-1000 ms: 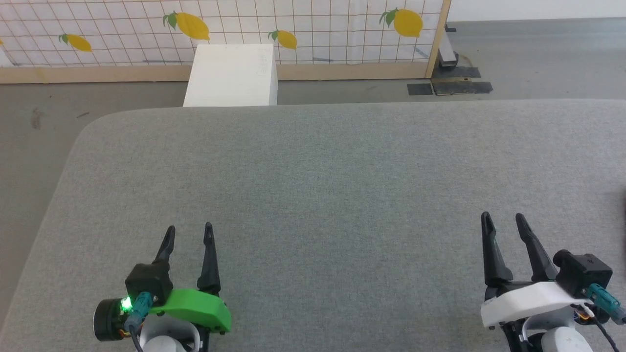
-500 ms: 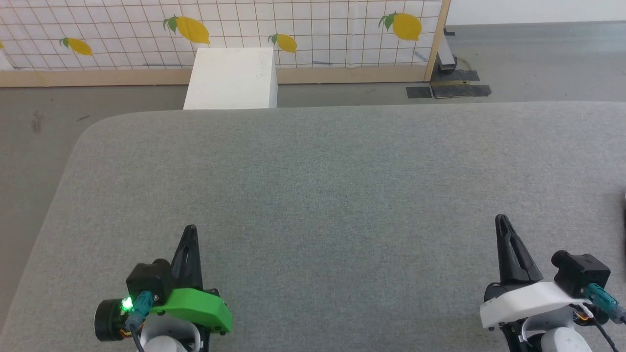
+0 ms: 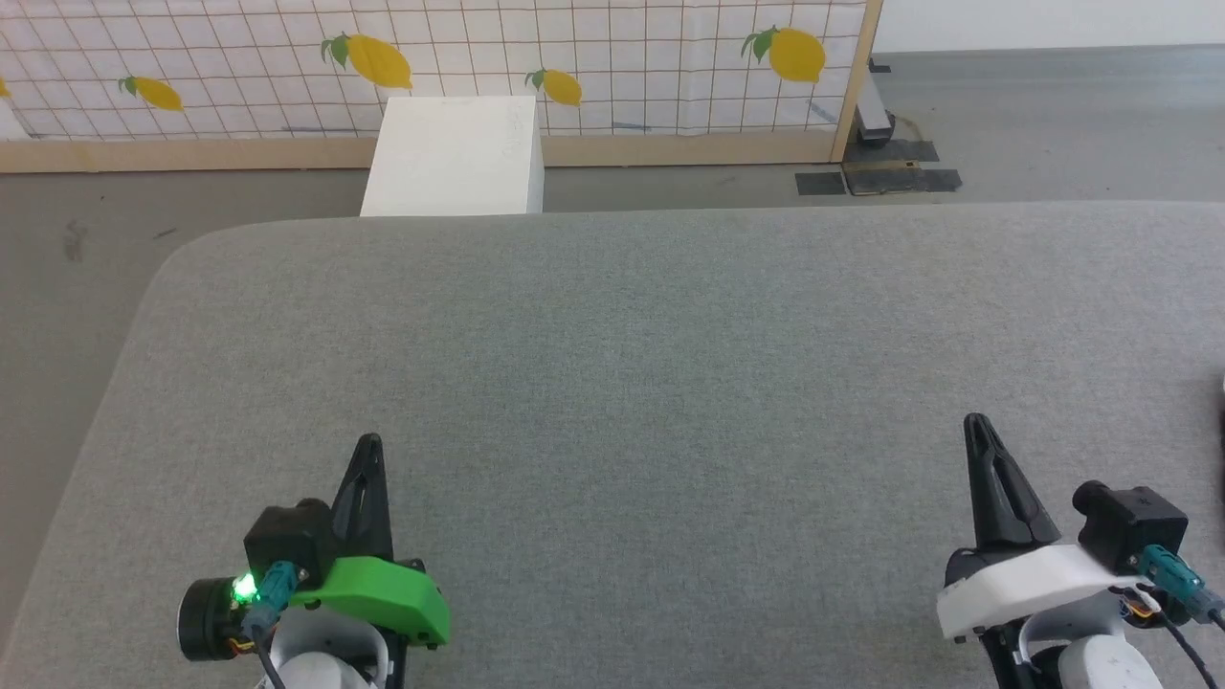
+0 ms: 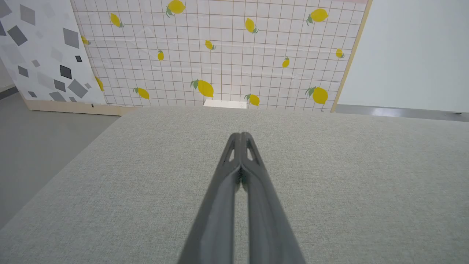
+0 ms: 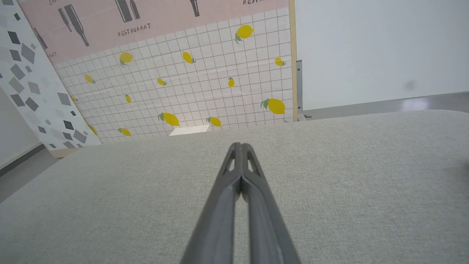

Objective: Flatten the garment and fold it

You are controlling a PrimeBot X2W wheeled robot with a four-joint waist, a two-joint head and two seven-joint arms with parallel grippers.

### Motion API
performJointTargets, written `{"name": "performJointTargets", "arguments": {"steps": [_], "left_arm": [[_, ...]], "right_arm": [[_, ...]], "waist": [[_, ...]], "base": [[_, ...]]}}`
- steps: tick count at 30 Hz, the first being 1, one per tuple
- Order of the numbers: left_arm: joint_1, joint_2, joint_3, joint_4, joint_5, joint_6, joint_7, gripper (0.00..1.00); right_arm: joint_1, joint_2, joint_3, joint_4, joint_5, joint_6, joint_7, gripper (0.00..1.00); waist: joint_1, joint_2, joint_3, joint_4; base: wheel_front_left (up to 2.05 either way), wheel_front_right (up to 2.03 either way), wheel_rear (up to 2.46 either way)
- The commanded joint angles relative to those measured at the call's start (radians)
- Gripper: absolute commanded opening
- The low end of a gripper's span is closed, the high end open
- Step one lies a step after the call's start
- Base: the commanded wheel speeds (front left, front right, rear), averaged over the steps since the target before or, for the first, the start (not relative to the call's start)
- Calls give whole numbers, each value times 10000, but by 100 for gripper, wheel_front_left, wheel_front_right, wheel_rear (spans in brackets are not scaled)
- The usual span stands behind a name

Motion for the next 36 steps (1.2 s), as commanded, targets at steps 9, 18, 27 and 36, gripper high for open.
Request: {"name": "performJointTargets", "arguments": {"steps": [9, 18, 27, 36], "left_arm": [[151, -35, 73, -218, 232, -64, 237, 0], [195, -45, 119, -367, 347, -82, 415, 0], [239, -56, 166, -520, 464, -101, 599, 0], [284, -66, 213, -674, 582, -120, 783, 0]], "right_arm": [[139, 1, 48, -259, -284, -3, 232, 0], [178, 2, 75, -427, -462, -4, 410, 0], [218, 2, 102, -600, -645, -5, 593, 0], [258, 2, 130, -773, -829, -6, 776, 0]], "waist": [[1, 0, -22, 6], [1, 0, -43, 12], [1, 0, -65, 17], [1, 0, -86, 23]], "base": [[0, 0, 0], [0, 0, 0], [0, 0, 0], [0, 0, 0]]}}
